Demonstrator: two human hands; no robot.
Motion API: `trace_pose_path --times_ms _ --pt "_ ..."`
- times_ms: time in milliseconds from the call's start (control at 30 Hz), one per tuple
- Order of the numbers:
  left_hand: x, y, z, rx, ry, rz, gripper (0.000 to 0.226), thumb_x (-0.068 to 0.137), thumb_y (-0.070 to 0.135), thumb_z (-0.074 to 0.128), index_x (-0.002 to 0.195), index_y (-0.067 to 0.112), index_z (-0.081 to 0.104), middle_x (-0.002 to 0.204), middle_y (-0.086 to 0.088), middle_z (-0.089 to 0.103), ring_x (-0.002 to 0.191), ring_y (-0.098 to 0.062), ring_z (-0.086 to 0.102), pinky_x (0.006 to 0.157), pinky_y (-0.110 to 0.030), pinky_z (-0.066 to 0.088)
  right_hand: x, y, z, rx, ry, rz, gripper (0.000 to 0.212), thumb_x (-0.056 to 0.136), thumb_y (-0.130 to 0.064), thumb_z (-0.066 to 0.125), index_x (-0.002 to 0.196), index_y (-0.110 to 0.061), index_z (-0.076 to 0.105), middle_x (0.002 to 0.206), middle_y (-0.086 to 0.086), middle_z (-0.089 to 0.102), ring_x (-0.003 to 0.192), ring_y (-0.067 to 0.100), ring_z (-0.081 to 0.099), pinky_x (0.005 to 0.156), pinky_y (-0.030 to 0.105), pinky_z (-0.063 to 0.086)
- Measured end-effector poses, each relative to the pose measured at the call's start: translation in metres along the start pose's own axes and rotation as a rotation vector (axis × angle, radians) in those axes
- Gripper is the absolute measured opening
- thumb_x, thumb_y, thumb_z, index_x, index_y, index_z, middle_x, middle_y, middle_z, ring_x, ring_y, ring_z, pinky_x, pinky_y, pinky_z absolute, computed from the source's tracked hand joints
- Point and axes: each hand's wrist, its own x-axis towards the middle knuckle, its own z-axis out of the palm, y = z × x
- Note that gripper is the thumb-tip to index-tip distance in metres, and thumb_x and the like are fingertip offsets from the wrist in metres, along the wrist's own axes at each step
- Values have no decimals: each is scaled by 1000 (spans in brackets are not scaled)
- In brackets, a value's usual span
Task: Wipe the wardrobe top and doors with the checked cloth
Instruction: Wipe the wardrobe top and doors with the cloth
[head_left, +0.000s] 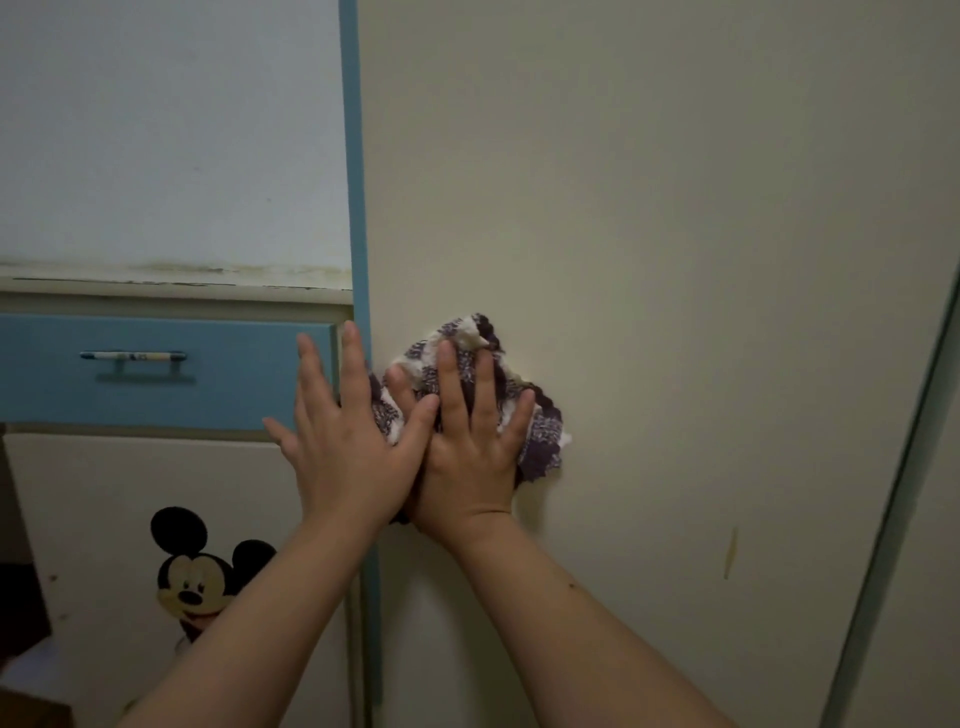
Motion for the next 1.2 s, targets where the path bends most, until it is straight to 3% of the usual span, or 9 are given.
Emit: trace_pose_path --times_ms 67,200,367,500,633,733,867,1000,1200 --pt "-1 -8 -1 87 49 59 84 75 64 33 148 29 10 156 -16 3 141 -36 11 104 -67 5 -2 -3 0 13 -10 -37 62 90 -63 21 144 -34 29 157 2 -13 145 29 -2 110 60 -2" --pt "-8 -11 1 241 83 237 65 78 38 40 141 22 34 151 -20 22 138 -39 20 98 -72 8 -14 -4 1 -10 -18 -101 68 89 -55 34 148 -24 20 157 1 5 145 26 -6 111 58 -1" --pt "-27 -9 10 98 -62 101 75 75 28 40 146 28 19 155 -14 12 139 -36 19 108 -61 13 -36 4 -4 11 -66 -243 72 84 -56 37 145 -20 22 150 1 24 145 26 -7 110 56 -1" --pt "-43 -19 18 -1 -53 -7 81 72 34 42 147 27 14 155 -11 12 141 -30 15 111 -54 13 -50 19 -4 57 -75 -365 57 89 -50 35 141 -28 38 151 0 28 144 27 10 110 56 3" --pt "-54 -15 36 -243 -27 -107 82 78 23 56 148 23 12 153 -8 21 140 -24 20 112 -48 22 -62 40 -7 29 -77 -458 67 78 -54 50 139 -29 43 152 -1 27 143 29 12 110 57 1" --pt "-54 -10 43 -260 39 -127 86 78 11 61 148 18 11 151 -11 22 138 -27 22 112 -45 22 -68 56 -12 11 -70 -468 73 67 -60 63 131 -26 54 150 -1 27 141 30 15 109 58 2" --pt "-61 3 48 -170 23 -140 95 78 23 64 148 17 0 155 -14 8 142 -28 10 115 -46 10 -78 83 -17 5 -65 -449 68 69 -62 58 124 -22 58 148 0 29 144 29 11 110 59 2" --pt "-79 19 63 -38 -3 -72 96 73 49 50 148 24 -5 155 -14 -13 142 -30 -9 111 -55 2 -89 112 -26 -20 -46 -424 62 75 -62 49 124 -25 61 148 0 31 144 28 12 110 58 3" --pt "-83 26 76 -64 -31 -86 96 74 61 41 147 25 -10 153 -13 -23 140 -31 -22 110 -55 -5 -116 185 -44 -112 -19 -345 71 81 -69 42 142 -33 37 157 0 17 143 29 16 110 58 6"
